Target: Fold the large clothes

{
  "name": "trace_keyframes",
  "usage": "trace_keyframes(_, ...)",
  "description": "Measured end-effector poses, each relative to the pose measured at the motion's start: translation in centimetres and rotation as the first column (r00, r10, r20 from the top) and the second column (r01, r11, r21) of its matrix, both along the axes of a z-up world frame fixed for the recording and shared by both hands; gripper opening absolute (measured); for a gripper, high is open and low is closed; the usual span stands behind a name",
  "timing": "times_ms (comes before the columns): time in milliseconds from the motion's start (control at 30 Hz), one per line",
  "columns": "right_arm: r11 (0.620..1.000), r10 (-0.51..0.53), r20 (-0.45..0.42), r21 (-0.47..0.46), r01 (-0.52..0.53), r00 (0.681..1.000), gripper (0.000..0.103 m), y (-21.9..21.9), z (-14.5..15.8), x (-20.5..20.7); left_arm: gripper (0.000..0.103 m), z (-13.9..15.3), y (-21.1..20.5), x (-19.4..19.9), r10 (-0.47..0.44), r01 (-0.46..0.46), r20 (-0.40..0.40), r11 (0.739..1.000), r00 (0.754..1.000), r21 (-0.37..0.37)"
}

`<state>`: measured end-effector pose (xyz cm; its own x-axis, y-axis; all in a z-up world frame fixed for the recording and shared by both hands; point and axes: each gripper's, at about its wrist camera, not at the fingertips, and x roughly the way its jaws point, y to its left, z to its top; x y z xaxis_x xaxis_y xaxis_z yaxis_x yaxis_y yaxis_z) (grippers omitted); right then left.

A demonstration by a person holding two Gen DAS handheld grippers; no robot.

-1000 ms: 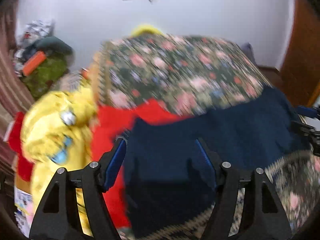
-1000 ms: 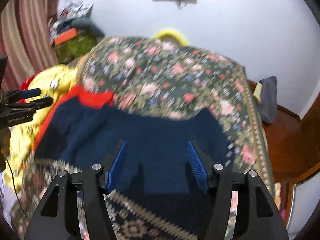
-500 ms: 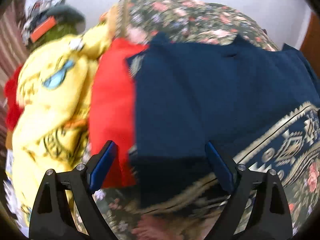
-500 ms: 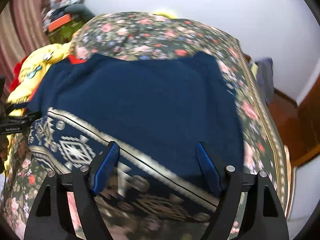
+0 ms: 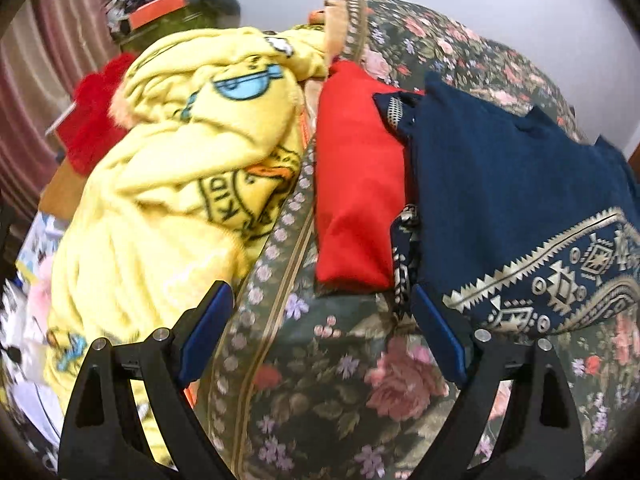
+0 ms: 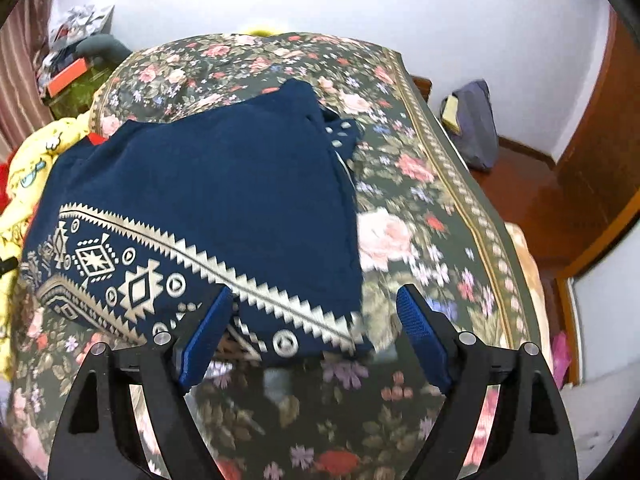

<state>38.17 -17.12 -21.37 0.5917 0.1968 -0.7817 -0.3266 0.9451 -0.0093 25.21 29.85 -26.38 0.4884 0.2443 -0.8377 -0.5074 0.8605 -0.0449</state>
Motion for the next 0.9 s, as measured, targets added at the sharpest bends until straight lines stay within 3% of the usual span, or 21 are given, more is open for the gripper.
trace_keyframes(100,1.000,-0.010,0.009,0.026,0.009,1.000,0.081,-0.9,0.8,-0.8,0.091,0.1,0.3,-1.1,0.024,-0.019,0.042,0.994,0.999,-0.110)
trace_keyframes(233,0.997,0.000,0.021,0.074,-0.002,1.000,0.081,-1.2,1.9,-1.6,0.091,-0.3,-0.2,-1.5,0.026,0.008,0.108,0.952,0.994,-0.306)
trace_keyframes(333,0.996,0.014,0.028,0.091,-0.017,1.000,0.081,-0.6,1.9,-1.8,0.091,-1.2,-1.6,-0.7,-0.018,0.098,0.176,0.884,0.984,-0.458)
trace_keyframes(433,0.995,0.032,0.022,0.099,-0.034,0.999,0.081,0.1,1.8,-1.9,0.091,-2.7,-2.5,0.7,-0.026,0.135,0.199,0.819,0.980,-0.558)
trace_keyframes(500,0.994,0.043,0.017,0.101,-0.044,0.999,0.081,0.4,1.6,-1.9,0.091,-3.9,-2.9,1.9,-0.040,0.156,0.203,0.786,0.978,-0.598)
trace_keyframes(600,0.994,0.063,0.007,0.084,-0.063,0.998,0.081,1.1,1.3,-1.8,0.091,-4.6,-3.0,4.0,-0.043,0.168,0.221,0.792,0.974,-0.587)
trace_keyframes(700,0.994,0.079,-0.001,0.070,-0.079,0.997,0.081,1.8,1.0,-1.6,0.091,-5.0,-3.0,5.9,-0.025,0.182,0.245,0.744,0.969,-0.643)
trace_keyframes(767,0.994,0.087,0.001,0.062,-0.087,0.996,0.081,2.2,1.1,-1.7,0.082,-5.0,-2.9,6.4,0.001,0.171,0.248,0.721,0.969,-0.672)
trace_keyframes(800,0.994,0.093,0.006,0.060,-0.093,0.996,0.081,2.4,1.2,-1.9,0.072,-4.7,-3.0,6.6,0.001,0.175,0.251,0.713,0.968,-0.679)
trace_keyframes(900,0.992,0.116,0.027,0.050,-0.117,0.993,0.081,2.8,1.5,-2.3,0.058,-2.7,-3.3,5.9,0.007,0.174,0.276,0.759,0.961,-0.627)
